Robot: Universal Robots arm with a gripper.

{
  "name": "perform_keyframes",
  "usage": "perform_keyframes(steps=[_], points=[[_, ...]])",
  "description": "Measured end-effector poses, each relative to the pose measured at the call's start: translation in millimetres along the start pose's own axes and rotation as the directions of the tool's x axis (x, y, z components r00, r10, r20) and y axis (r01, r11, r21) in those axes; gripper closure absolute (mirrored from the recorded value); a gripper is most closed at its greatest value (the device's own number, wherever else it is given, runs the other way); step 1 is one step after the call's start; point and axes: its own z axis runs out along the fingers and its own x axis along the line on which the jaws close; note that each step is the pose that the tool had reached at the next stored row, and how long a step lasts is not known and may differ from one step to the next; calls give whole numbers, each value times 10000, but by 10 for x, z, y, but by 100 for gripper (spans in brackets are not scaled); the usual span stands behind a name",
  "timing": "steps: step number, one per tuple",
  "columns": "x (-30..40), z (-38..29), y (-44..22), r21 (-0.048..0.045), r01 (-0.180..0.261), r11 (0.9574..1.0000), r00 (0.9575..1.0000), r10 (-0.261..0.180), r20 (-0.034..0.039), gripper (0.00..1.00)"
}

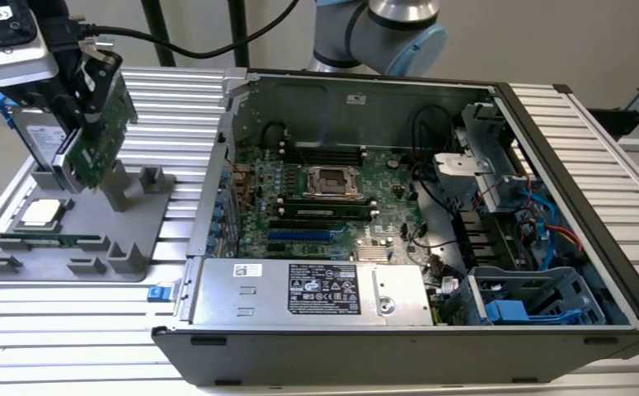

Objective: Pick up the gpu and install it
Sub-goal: 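Pick up the gpu and move the gpu toward the slot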

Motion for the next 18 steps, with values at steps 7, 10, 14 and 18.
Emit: perform_keyframes(steps=[7, 10, 14, 18], points=[[-1, -72, 3, 0, 2, 10000, 10000, -2, 0, 100], [-1, -101, 5, 0, 2, 10000, 10000, -2, 0, 100], [0, -142, 8, 1, -1, 10000, 10000, 1, -1, 100], [-1, -191, 11, 0, -1, 10000, 10000, 1, 0, 100]])
